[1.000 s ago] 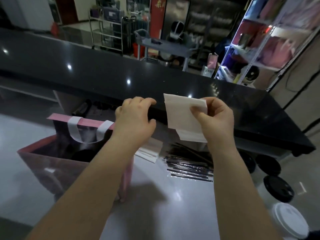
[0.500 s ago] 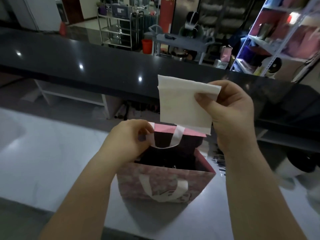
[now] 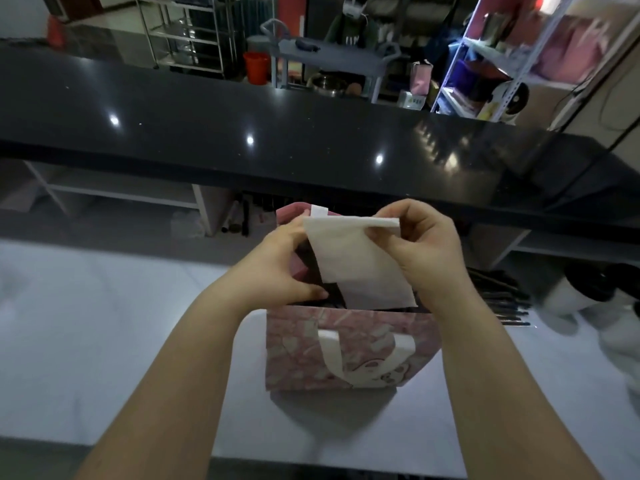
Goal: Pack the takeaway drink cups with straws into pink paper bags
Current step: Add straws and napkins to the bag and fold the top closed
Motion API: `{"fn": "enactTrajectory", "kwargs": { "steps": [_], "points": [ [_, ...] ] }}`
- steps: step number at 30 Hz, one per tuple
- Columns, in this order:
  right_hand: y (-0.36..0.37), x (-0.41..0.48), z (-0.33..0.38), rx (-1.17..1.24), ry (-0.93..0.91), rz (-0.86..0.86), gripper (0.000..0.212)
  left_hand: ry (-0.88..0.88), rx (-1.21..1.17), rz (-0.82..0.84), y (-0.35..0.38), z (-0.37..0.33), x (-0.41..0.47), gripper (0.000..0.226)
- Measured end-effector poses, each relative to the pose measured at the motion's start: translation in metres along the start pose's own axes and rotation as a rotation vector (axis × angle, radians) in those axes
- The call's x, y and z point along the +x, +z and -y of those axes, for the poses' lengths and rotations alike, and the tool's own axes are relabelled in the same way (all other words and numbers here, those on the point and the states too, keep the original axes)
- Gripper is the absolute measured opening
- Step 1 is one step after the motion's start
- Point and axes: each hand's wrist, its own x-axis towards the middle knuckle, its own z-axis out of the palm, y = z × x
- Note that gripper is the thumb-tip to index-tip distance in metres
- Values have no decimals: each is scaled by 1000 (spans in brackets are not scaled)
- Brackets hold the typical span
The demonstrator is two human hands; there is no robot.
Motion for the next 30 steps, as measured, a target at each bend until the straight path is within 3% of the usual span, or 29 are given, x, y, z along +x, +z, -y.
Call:
{"fn": "enactTrajectory", "kwargs": {
  "steps": [4,9,15,18,22,26,30],
  "points": [
    [-1,9,-12,-210,-133,1,24,-78,77,-1,3,6,1,100],
    [-4,8,-25,-464,-326,178,27,-85,62,-50,7,4,-2,108],
    [-21,3,-36,-668,-284,331,20,-41,60,-120,17,4,-9,100],
    [-36,1,-34,-602,-284,309,25,-32,62,-171,21,4,-11,93],
    [-58,-3,-40,-455,-267,189,28,-9,-87,-348,26,6,-18,66],
    [-84,-16,-63,-251,-71,75,28,2,-364,-522,29,10,-36,42],
    [-101,-37,-88,-35,78,55,22,-15,-510,-558,31,22,-64,45]
  ]
}}
